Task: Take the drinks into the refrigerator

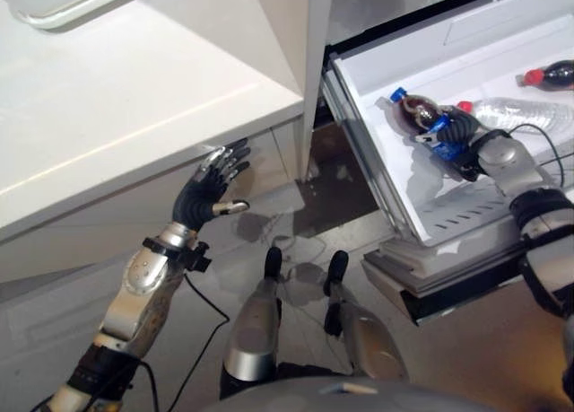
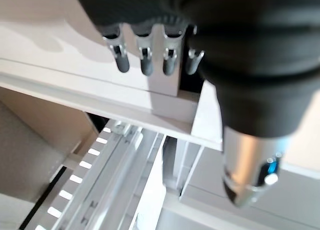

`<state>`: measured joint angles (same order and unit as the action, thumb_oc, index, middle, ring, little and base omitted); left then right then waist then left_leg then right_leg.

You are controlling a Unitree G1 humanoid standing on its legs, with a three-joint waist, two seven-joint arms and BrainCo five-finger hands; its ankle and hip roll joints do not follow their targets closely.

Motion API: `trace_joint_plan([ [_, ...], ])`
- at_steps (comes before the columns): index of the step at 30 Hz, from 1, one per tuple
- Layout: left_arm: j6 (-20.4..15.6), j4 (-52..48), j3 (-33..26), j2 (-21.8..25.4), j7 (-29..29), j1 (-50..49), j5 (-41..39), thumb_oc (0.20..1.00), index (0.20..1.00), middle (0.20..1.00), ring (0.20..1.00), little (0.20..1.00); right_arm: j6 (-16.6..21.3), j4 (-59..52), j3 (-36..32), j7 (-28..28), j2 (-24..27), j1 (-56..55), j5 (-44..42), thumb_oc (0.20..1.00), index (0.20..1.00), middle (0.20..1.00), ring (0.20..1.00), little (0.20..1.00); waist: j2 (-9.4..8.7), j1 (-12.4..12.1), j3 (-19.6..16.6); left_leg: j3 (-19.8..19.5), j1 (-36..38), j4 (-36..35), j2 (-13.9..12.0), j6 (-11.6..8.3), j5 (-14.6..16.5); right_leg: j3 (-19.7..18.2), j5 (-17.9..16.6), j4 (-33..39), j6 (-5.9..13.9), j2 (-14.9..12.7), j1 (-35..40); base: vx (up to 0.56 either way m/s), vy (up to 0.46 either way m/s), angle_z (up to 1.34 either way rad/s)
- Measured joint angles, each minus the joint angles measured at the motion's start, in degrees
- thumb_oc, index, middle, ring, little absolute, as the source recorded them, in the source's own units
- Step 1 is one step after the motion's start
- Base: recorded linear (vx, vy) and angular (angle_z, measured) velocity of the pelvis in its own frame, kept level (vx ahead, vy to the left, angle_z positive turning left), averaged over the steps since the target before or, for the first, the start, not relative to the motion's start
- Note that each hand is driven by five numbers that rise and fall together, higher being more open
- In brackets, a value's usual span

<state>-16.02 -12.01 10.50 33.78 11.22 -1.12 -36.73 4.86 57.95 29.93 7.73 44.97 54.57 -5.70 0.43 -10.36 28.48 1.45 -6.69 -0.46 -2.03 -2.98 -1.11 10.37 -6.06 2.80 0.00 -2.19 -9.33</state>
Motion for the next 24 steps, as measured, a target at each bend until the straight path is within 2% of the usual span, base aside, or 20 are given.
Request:
trace_joint_plan([
  [10,0.0,0.0,-0.4,-0.2,-0.3,0.2,0.0,1.0,1.0,1.0,1.0,1.0,-0.2,-0.6,0.0,0.0,-0.5,0.5,0.0,1.0,1.0,1.0,1.0,1.0,-0.05,0.2,0.0,0.1,0.2,0.0,-0.1,0.0,-0.1,-0.2,0.0,-0.4,0.0,0.1,-0.1,0.0,0.0,0.0],
  [16,0.4,0.0,-0.6,-0.2,-1.0,0.3,0.0,1.0,1.0,1.0,1.0,1.0,-0.2,-10.6,-0.5,-0.9,-1.1,-2.1,0.0,1.0,1.0,1.0,1.0,1.0,-0.34,1.4,0.1,0.1,1.3,0.0,-0.1,0.0,-0.1,-0.3,0.0,-0.4,-0.01,0.1,1.0,0.01,0.001,0.0],
  [18,1.1,0.1,-0.4,-0.2,-1.0,0.3,0.6,1.0,1.0,1.0,1.0,1.0,-0.2,-22.4,-5.7,-2.4,-1.2,-7.6,0.7,1.0,1.0,1.0,1.0,1.0,-0.45,1.4,0.1,0.1,2.4,-0.1,-0.2,0.0,-0.1,-0.4,0.0,-0.5,-0.02,0.2,2.0,0.05,0.002,0.03],
  [20,1.7,0.2,-0.5,0.1,-0.9,-0.1,1.8,1.0,1.0,1.0,1.0,1.0,1.8,-29.8,-10.0,-3.8,-1.6,-12.2,1.9,1.0,1.0,1.0,1.0,1.0,-0.59,1.4,0.2,0.0,3.6,-0.4,-0.3,0.01,-0.1,-0.4,0.0,-0.5,-0.02,0.2,3.3,0.05,0.002,0.09],
  [22,1.3,-0.1,-0.5,0.3,-0.7,-0.2,2.2,1.0,1.0,1.0,1.0,1.0,2.8,-32.3,-13.0,-5.2,-1.6,-16.0,2.9,1.0,1.0,1.0,1.0,1.0,-1.1,1.4,-0.1,0.0,4.8,-0.7,-0.1,0.04,0.0,-0.4,0.4,-0.5,0.35,0.0,4.3,0.06,0.0,0.09],
  [24,0.8,-0.3,-1.0,1.2,-0.4,0.2,2.2,1.0,1.0,1.0,1.0,1.0,2.9,-37.7,-19.6,-6.4,-1.3,-22.8,3.3,1.0,1.0,1.0,1.0,1.0,-1.71,1.5,-0.3,-0.3,5.6,-0.9,0.3,0.16,-0.1,-0.4,1.2,-0.9,0.45,-0.3,5.1,0.07,0.01,0.1],
])
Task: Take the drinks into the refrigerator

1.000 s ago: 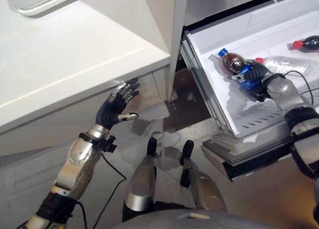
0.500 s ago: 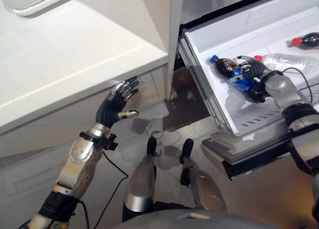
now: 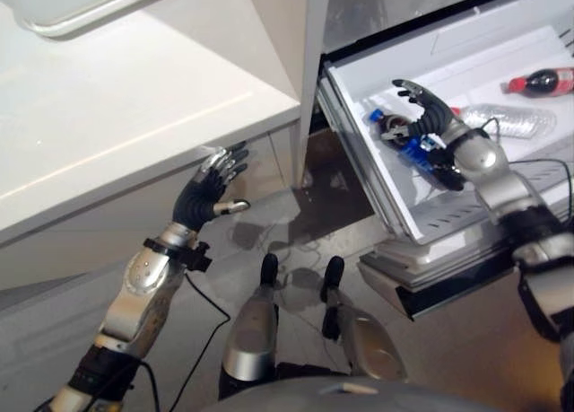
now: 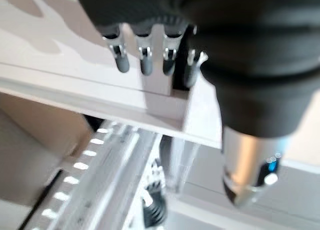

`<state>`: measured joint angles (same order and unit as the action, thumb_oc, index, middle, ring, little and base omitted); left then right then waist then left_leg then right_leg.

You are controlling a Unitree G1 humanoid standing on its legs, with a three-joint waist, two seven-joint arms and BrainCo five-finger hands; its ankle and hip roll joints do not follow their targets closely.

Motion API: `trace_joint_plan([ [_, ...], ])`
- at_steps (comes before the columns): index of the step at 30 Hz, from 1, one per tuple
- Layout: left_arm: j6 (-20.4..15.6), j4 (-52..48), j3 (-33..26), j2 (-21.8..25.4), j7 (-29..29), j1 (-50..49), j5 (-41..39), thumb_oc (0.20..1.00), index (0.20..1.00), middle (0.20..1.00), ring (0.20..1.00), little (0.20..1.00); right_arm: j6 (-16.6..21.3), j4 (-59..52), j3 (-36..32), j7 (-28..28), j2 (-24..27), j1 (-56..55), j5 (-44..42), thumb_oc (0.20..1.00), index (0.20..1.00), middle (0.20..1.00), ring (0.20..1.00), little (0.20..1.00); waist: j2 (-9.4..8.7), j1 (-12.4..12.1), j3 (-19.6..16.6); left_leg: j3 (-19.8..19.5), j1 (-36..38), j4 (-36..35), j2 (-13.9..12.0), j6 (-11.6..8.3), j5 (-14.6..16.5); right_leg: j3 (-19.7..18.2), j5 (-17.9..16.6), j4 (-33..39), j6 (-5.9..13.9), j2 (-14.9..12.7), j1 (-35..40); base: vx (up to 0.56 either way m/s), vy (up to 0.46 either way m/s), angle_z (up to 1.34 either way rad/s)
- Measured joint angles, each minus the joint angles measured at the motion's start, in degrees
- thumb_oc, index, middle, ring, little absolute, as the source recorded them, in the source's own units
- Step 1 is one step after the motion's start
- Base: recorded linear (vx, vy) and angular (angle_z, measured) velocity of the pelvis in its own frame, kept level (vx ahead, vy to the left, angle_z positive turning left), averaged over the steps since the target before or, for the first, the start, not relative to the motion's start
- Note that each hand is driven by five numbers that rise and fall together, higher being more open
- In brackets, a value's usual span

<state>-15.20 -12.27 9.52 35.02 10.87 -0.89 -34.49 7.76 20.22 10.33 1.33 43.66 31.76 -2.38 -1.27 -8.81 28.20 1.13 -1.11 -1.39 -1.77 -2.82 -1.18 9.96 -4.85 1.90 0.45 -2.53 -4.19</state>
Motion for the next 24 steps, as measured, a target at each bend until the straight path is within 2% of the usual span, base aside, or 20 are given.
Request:
trace_joint_plan([
  [3,0.0,0.1,-1.0,0.2,0.1,-1.4,0.0,1.0,1.0,1.0,1.0,1.0,1.7,-6.4,-6.7,-1.5,0.0,-6.5,0.0,1.0,1.0,1.0,1.0,1.0,-1.07,0.4,-0.6,0.1,0.6,0.0,0.0,0.08,-0.1,-0.1,0.1,-0.4,0.0,-0.1,0.3,0.05,0.007,-0.04],
  [4,0.1,0.1,-1.3,0.1,0.3,-1.7,0.0,1.0,1.0,1.0,1.0,1.0,1.7,-8.1,-8.2,-1.5,0.0,-8.0,-0.1,1.0,1.0,1.0,1.0,1.0,-1.41,1.3,-0.8,0.1,0.7,0.0,0.0,0.08,-0.1,-0.1,0.1,-0.4,-0.01,0.0,0.4,0.08,0.016,0.01],
  [7,0.5,0.0,-4.0,-0.1,0.9,-4.6,0.1,1.0,1.0,1.0,1.0,1.0,3.2,-20.1,-15.3,-0.8,0.6,-15.8,-0.6,1.0,1.0,1.0,1.0,1.0,-2.5,2.5,-1.6,0.2,2.0,-0.2,-0.1,0.09,-0.1,-0.5,0.1,-0.3,-0.02,0.1,1.5,0.04,0.01,-0.06],
  [13,1.5,0.1,-6.1,-0.4,0.9,-8.4,0.1,1.0,1.0,1.0,1.0,1.0,5.6,-26.6,-22.0,-0.1,2.0,-22.2,-3.0,1.0,1.0,1.0,1.0,1.0,-4.74,4.1,-5.0,1.4,3.5,-1.2,-0.2,0.0,0.0,-1.9,0.1,-0.1,-0.05,0.5,2.0,0.05,0.006,-0.12],
  [16,2.1,0.1,-7.5,-1.6,1.1,-10.9,2.1,1.0,1.0,1.0,1.0,1.0,6.1,-30.9,-26.5,0.7,1.9,-27.2,-3.0,1.0,1.0,1.0,1.0,1.0,-5.02,4.9,-7.3,1.9,4.1,-1.8,-0.1,0.04,0.1,-2.5,0.1,0.3,-0.01,0.5,2.1,0.04,0.012,-0.09],
  [19,2.6,0.3,-8.4,-2.7,1.1,-12.2,2.4,1.0,1.0,1.0,1.0,1.0,6.7,-31.9,-28.5,0.8,1.1,-30.0,-3.0,1.0,1.0,1.0,1.0,1.0,-5.07,5.2,-7.9,2.5,5.6,-2.5,-0.2,0.06,0.1,-3.2,0.1,0.5,0.02,0.7,3.1,0.05,0.027,-0.12],
  [21,2.8,0.4,-8.9,-3.4,1.1,-12.9,3.0,1.0,1.0,1.0,1.0,1.0,7.8,-33.5,-31.8,0.7,-3.8,-33.2,-3.0,1.0,1.0,1.0,1.0,1.0,-5.16,5.5,-8.7,3.2,5.9,-2.8,-0.2,0.01,0.1,-3.6,0.1,0.5,0.01,0.9,3.1,0.04,0.023,-0.13],
  [22,2.8,0.5,-9.2,-3.9,1.1,-13.4,3.4,1.0,1.0,1.0,1.0,1.0,7.9,-33.6,-32.2,0.6,-5.4,-34.0,-3.0,1.0,1.0,1.0,1.0,1.0,-5.11,5.3,-9.0,3.4,6.3,-3.0,-0.4,0.0,0.1,-3.8,0.1,0.6,0.01,1.0,3.2,0.02,0.032,-0.19],
  [24,2.9,0.7,-10.2,-5.1,1.0,-14.7,4.1,1.0,1.0,1.0,1.0,1.0,8.3,-33.6,-32.4,0.4,-9.1,-37.0,-2.8,1.0,1.0,1.0,1.0,1.0,-5.11,6.4,-9.8,3.8,7.0,-3.4,-0.3,-0.03,0.1,-4.4,0.1,0.7,0.03,1.2,3.6,0.07,0.028,-0.14],
])
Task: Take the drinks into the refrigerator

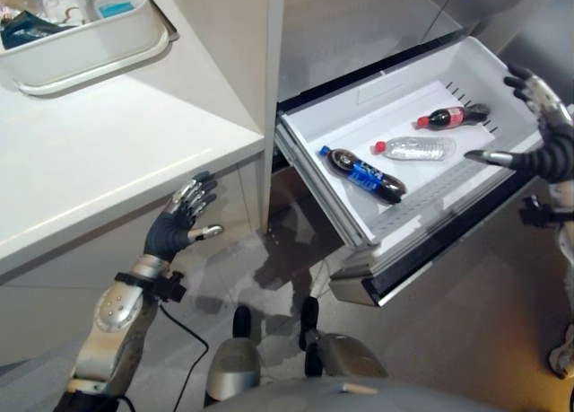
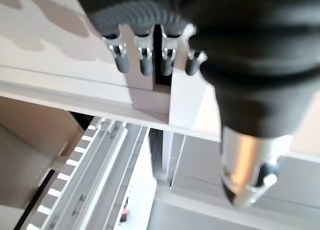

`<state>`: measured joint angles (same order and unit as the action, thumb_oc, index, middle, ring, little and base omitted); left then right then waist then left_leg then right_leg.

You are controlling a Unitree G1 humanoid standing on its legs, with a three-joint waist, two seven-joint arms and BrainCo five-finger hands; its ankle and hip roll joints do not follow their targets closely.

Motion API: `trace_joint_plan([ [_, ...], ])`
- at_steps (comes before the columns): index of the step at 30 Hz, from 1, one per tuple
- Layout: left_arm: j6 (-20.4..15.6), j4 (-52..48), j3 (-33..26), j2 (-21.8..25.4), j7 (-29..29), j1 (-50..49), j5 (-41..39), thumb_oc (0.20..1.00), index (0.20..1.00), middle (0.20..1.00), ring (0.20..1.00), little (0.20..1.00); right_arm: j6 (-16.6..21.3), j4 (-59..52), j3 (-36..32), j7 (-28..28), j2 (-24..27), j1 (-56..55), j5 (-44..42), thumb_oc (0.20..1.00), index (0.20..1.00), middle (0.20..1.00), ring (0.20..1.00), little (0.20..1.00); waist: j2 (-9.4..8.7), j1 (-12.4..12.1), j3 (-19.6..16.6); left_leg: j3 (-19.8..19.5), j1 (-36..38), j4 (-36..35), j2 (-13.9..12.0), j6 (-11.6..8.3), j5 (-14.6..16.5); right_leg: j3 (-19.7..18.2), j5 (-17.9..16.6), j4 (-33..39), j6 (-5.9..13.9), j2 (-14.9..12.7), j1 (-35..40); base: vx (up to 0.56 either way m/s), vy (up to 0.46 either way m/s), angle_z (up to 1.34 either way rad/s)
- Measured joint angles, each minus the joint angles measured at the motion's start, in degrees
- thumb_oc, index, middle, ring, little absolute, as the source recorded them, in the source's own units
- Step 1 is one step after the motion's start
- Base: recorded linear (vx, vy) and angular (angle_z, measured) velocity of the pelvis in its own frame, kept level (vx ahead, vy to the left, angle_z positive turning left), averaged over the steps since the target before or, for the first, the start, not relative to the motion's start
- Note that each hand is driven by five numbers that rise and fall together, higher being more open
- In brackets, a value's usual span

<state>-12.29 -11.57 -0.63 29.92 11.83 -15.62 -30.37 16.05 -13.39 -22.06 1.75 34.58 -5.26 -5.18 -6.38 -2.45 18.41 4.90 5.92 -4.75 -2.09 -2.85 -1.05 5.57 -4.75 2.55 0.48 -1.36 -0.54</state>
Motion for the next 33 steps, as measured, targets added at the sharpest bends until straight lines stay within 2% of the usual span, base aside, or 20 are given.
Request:
trace_joint_plan([
  [1,0.0,0.0,-1.0,-1.1,0.0,-1.0,0.3,1.0,1.0,1.0,1.0,1.0,0.6,0.1,-0.6,-1.0,-3.8,-1.7,0.3,1.0,1.0,1.0,1.0,1.0,-0.01,0.0,-0.3,0.5,0.7,-0.2,-0.3,-0.06,0.2,-0.3,0.0,0.2,0.03,0.1,0.5,0.08,0.025,-0.14],
  [4,0.0,0.7,-1.5,-2.4,-0.5,-2.1,0.4,1.0,1.0,1.0,1.0,1.0,1.8,3.3,-1.4,-3.7,-9.6,-5.8,2.9,1.0,1.0,1.0,1.0,1.0,0.12,1.1,-1.7,1.1,1.0,-0.2,-0.4,-0.09,0.3,-0.9,0.0,0.2,0.0,0.2,0.5,0.01,0.019,-0.11],
  [9,0.0,2.5,-2.2,-3.0,-1.6,-3.0,1.7,1.0,1.0,1.0,1.0,1.0,2.1,16.3,0.0,-9.3,-11.9,-8.5,5.8,1.0,1.0,1.0,1.0,1.0,0.43,2.3,-3.6,2.2,1.5,-0.3,-0.3,-0.03,0.4,-2.0,0.0,-0.1,0.13,0.3,0.4,0.02,0.036,-0.1],
  [10,0.0,2.7,-2.3,-3.2,-2.1,-3.1,2.2,1.0,1.0,1.0,1.0,1.0,2.3,19.1,0.4,-10.5,-12.7,-8.5,5.9,0.881,0.881,0.881,0.881,0.881,0.52,2.4,-3.7,2.4,1.6,-0.3,-0.4,-0.03,0.5,-2.0,0.0,0.0,0.29,0.4,0.4,-0.03,0.021,-0.15],
  [11,0.0,2.8,-2.2,-3.3,-2.4,-3.1,2.3,1.0,1.0,1.0,1.0,1.0,2.3,22.1,0.8,-11.7,-13.3,-8.3,6.2,0.649,0.649,0.649,0.649,0.649,0.59,2.4,-3.8,2.6,1.7,-0.3,-0.4,-0.02,0.4,-2.1,0.0,-0.1,0.33,0.4,0.4,-0.03,0.02,-0.11],
  [12,0.0,3.0,-2.2,-3.6,-2.8,-3.1,2.3,1.0,1.0,1.0,1.0,1.0,2.2,25.4,2.0,-12.8,-13.6,-7.9,6.3,0.533,0.533,0.533,0.533,0.533,0.64,2.6,-3.8,2.8,1.9,-0.3,-0.3,-0.01,0.4,-2.5,-0.1,-0.2,0.17,0.4,0.4,-0.04,0.011,-0.09],
  [13,0.0,3.1,-2.2,-3.7,-2.9,-3.2,2.3,1.0,1.0,1.0,1.0,1.0,2.1,26.6,2.6,-13.0,-13.8,-8.1,6.2,0.533,0.533,0.533,0.533,0.533,0.75,2.8,-3.9,2.9,2.0,-0.3,-0.3,-0.01,0.4,-2.7,-0.1,-0.2,0.21,0.4,0.5,0.04,0.034,-0.07],
  [14,0.0,3.4,-2.3,-3.8,-3.2,-3.3,2.3,1.0,1.0,1.0,1.0,1.0,2.1,28.4,2.7,-13.6,-15.2,-8.2,5.9,0.2,0.2,0.2,0.2,0.2,0.99,3.0,-4.1,3.0,2.1,-0.3,-0.3,0.0,0.4,-2.7,-0.1,-0.1,0.27,0.4,0.5,0.0,0.019,-0.06],
  [16,0.0,4.3,-2.1,-4.2,-3.5,-3.3,2.4,1.0,1.0,1.0,1.0,1.0,1.7,32.2,3.0,-14.5,-17.4,-8.0,4.2,0.2,0.2,0.2,0.2,0.2,1.45,3.0,-4.5,3.4,2.5,-0.3,-0.4,-0.01,0.5,-3.2,-0.4,-0.2,0.07,0.5,0.8,-0.02,0.017,-0.1],
  [23,-0.1,4.5,-1.7,-4.3,-4.4,-3.4,2.6,1.0,1.0,1.0,1.0,1.0,1.6,37.3,8.4,-15.2,-18.1,-7.8,1.1,0.2,0.2,0.2,0.2,0.2,1.73,3.0,-4.7,4.2,2.9,-0.3,-0.4,0.0,0.4,-3.7,-0.6,-0.1,0.2,0.6,0.9,-0.01,0.01,-0.06],
  [25,-4.0,2.7,-1.7,-4.3,-4.0,-2.3,2.6,1.0,1.0,1.0,1.0,1.0,1.6,37.8,10.0,-14.8,-18.1,-7.9,1.0,0.2,0.2,0.2,0.2,0.2,2.44,2.9,-5.8,4.1,3.4,-0.3,-0.4,0.01,0.5,-3.6,-0.5,0.2,0.26,0.6,1.6,0.0,0.0,0.0],
  [27,-6.2,0.6,-1.7,-4.4,-3.9,-0.5,2.6,1.0,1.0,1.0,1.0,1.0,1.4,38.7,11.9,-14.3,-17.7,-7.6,1.0,0.2,0.2,0.2,0.2,0.2,3.39,3.0,-7.7,4.1,3.4,-0.3,-0.4,0.03,0.6,-3.6,-0.5,0.4,0.3,0.5,1.7,-0.02,0.0,0.01],
  [30,-8.3,-0.9,-1.5,-4.8,-3.9,2.4,2.6,1.0,1.0,1.0,1.0,1.0,1.4,39.3,14.9,-13.2,-17.3,-7.1,1.0,0.2,0.2,0.2,0.2,0.2,4.77,2.9,-8.8,3.9,3.7,-0.6,-0.4,0.07,0.9,-3.6,-0.6,0.9,0.38,0.5,2.3,0.0,0.01,0.04],
  [33,-8.5,-0.9,-0.6,-5.1,-3.9,3.3,2.6,1.0,1.0,1.0,1.0,1.0,1.1,41.2,17.9,-12.5,-15.9,-6.0,1.3,0.2,0.2,0.2,0.2,0.2,5.22,2.9,-9.0,3.7,3.6,-0.6,-0.4,0.18,0.8,-3.5,-0.7,1.0,0.38,0.5,2.4,-0.01,-0.002,0.02],
])
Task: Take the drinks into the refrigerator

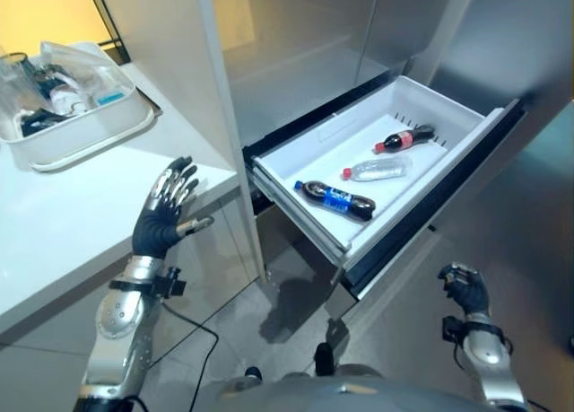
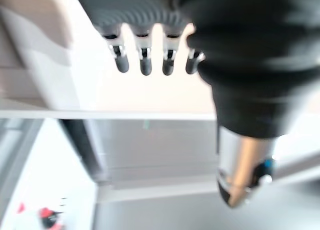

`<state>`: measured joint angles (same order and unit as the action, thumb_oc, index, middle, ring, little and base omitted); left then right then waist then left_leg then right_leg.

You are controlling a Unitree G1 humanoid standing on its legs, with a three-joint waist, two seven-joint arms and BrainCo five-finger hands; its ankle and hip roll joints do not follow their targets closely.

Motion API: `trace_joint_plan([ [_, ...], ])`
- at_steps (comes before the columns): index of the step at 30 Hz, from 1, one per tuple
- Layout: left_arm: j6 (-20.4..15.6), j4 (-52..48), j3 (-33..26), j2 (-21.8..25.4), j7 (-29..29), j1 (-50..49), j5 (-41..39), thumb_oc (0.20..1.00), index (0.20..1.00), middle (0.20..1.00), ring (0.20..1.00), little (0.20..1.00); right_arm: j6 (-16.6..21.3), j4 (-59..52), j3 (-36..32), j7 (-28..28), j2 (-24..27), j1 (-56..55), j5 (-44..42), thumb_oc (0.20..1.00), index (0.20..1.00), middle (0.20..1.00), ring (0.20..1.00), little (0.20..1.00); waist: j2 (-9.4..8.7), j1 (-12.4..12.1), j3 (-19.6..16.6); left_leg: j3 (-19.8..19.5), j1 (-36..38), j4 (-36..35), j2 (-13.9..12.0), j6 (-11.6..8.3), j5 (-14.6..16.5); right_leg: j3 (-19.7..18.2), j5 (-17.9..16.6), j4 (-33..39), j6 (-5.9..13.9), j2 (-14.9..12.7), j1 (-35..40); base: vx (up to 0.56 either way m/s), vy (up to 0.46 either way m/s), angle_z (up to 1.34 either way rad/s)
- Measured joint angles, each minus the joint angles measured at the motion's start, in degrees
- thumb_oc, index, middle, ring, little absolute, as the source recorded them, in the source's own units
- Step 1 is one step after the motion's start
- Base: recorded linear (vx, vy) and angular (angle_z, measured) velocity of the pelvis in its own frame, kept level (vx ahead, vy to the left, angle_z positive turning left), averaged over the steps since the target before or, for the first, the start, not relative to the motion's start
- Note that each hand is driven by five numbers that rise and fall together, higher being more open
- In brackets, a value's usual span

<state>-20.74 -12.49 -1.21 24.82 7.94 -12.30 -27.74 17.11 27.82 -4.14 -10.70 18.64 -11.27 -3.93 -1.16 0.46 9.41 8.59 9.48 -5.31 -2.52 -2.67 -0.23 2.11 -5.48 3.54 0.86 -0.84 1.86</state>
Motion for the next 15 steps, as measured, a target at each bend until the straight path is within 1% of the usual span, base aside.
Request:
trace_joint_plan([
  [4,0.0,0.0,0.3,0.0,0.0,0.2,0.0,1.0,1.0,1.0,1.0,1.0,-0.5,2.3,2.5,0.4,1.6,2.1,0.9,0.2,0.2,0.2,0.2,0.2,-0.66,-0.4,0.3,-0.2,-0.1,0.0,-0.1,-0.05,-0.1,0.1,-0.1,0.2,-0.02,0.1,0.0,-0.01,-0.003,0.01],
  [7,0.0,0.0,1.1,0.0,0.5,0.8,0.0,1.0,1.0,1.0,1.0,1.0,-1.0,4.3,3.6,0.5,2.5,3.5,1.4,0.2,0.2,0.2,0.2,0.2,-1.08,-1.5,0.6,-0.5,-0.1,0.0,0.0,-0.12,-0.1,0.4,-0.2,0.7,-0.04,0.0,0.3,0.03,-0.004,0.06],
  [10,0.1,0.0,1.7,0.1,0.9,1.1,-0.1,1.0,1.0,1.0,1.0,1.0,-1.3,7.0,5.5,0.6,2.8,6.7,1.5,0.2,0.2,0.2,0.2,0.2,-1.31,-1.5,0.7,-1.1,0.1,0.2,0.1,-0.12,-0.2,1.4,-0.3,1.2,-0.04,-0.3,1.1,0.01,-0.008,0.13],
  [13,0.1,0.0,2.4,0.2,1.4,1.3,-0.1,1.0,1.0,1.0,1.0,1.0,-1.8,9.2,7.0,1.0,3.0,9.1,1.6,0.2,0.2,0.2,0.2,0.2,-1.53,-1.8,1.2,-1.5,0.7,0.2,0.2,-0.08,-0.2,1.6,-0.3,1.6,0.06,-0.3,2.1,0.01,-0.006,0.07],
  [14,0.1,0.0,2.4,0.3,1.6,1.5,-0.3,1.0,1.0,1.0,1.0,1.0,-2.0,10.0,7.3,1.4,3.3,9.5,1.6,0.2,0.2,0.2,0.2,0.2,-1.53,-3.0,1.2,-1.6,0.8,0.2,0.2,-0.13,-0.1,1.6,-0.3,1.6,0.09,-0.3,2.2,0.0,0.0,0.0],
  [15,0.1,0.0,2.4,0.4,1.7,1.6,-0.5,1.0,1.0,1.0,1.0,1.0,-2.2,10.8,7.4,1.5,3.4,10.1,1.6,0.2,0.2,0.2,0.2,0.2,-1.61,-3.2,1.3,-1.6,0.8,0.2,0.2,-0.13,-0.1,1.7,-0.3,1.6,0.09,-0.3,2.2,0.0,0.0,0.0],
])
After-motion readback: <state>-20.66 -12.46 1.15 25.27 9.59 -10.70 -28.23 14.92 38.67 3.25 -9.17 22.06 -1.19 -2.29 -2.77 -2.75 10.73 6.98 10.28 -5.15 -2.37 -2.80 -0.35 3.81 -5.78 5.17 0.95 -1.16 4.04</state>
